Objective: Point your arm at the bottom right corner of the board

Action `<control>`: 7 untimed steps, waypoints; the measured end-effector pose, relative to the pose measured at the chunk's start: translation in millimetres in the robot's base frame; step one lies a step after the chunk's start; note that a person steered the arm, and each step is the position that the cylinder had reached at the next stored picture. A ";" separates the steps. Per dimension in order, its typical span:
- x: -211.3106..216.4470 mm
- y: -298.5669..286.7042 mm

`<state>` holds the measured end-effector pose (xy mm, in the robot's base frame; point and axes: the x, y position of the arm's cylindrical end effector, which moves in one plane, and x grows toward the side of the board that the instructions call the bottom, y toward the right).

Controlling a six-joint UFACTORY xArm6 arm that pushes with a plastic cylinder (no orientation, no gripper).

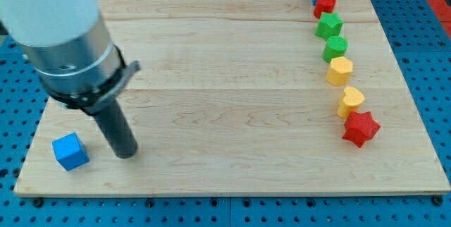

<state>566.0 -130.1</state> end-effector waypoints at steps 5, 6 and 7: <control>15.7 320.8; 15.7 321.8; 16.6 321.8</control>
<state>582.7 191.7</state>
